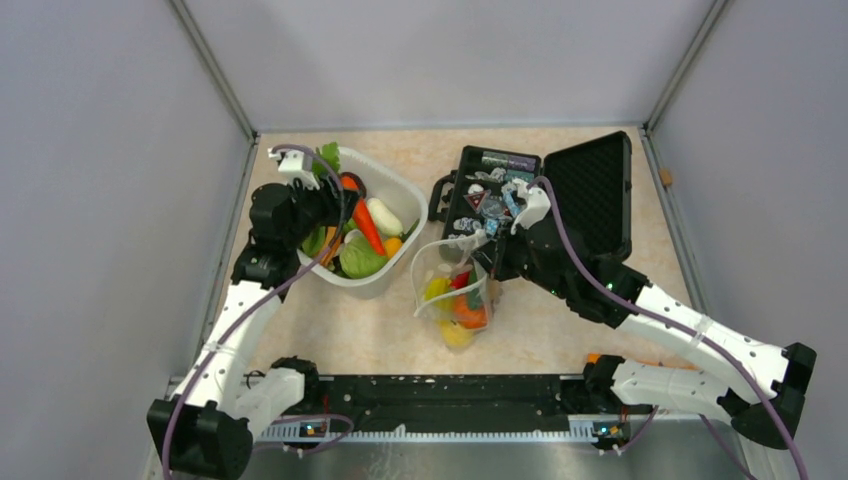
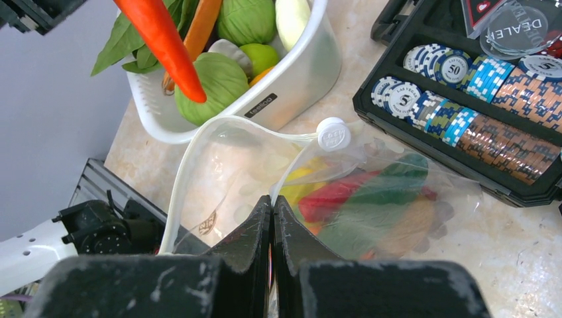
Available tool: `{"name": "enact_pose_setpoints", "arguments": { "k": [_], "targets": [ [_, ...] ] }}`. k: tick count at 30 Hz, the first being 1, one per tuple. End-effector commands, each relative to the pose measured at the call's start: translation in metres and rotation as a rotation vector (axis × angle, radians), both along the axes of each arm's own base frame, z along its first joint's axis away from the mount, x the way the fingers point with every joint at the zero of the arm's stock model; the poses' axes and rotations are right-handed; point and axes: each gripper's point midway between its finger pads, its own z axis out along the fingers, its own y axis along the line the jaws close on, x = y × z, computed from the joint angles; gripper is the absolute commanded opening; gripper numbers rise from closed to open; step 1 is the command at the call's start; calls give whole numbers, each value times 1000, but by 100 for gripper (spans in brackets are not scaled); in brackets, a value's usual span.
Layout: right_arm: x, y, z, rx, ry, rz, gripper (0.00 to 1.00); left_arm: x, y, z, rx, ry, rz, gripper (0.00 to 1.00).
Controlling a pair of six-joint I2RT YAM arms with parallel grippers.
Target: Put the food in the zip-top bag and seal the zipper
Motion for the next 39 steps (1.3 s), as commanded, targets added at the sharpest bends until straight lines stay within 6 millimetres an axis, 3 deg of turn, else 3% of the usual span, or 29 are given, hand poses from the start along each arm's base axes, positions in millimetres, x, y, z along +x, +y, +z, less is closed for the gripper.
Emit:
{"name": "enact_pose_setpoints", "arguments": {
  "k": [1,5,9,11,16,18,21,22,24,27,32,35,39],
  "targets": [
    [2,12,26,98,-41,11,0,-22,-3,25,-4,-60,-47,21],
    [3,15,28,105,-43,18,0,-43,-17,51,-62,-146,-143,23],
    [2,23,30,121,-40,48,0,-47,-7,51,-25,-147,-92,24],
    [1,31,31,140,-38,72,0,-41,8,39,11,-109,-7,24],
    [5,45,16,148,1,80,0,-21,33,-12,80,46,149,25],
    [6,51,11,138,16,92,0,-13,42,-38,94,128,212,35],
    [11,53,2,100,30,76,0,-6,45,-72,100,221,244,60],
    [13,54,-1,85,34,72,0,-5,46,-80,103,247,247,69],
    [15,56,-3,64,32,76,0,-4,46,-86,108,273,248,75],
    [17,59,-1,55,22,87,0,-5,44,-68,99,232,234,88],
    [19,60,9,65,-14,93,0,-21,29,-18,101,93,107,88],
    [19,58,12,70,-26,90,0,-43,1,6,107,-2,-95,89],
    [18,57,21,95,-53,101,0,-80,-45,13,50,-23,-419,88]
  ]
}}
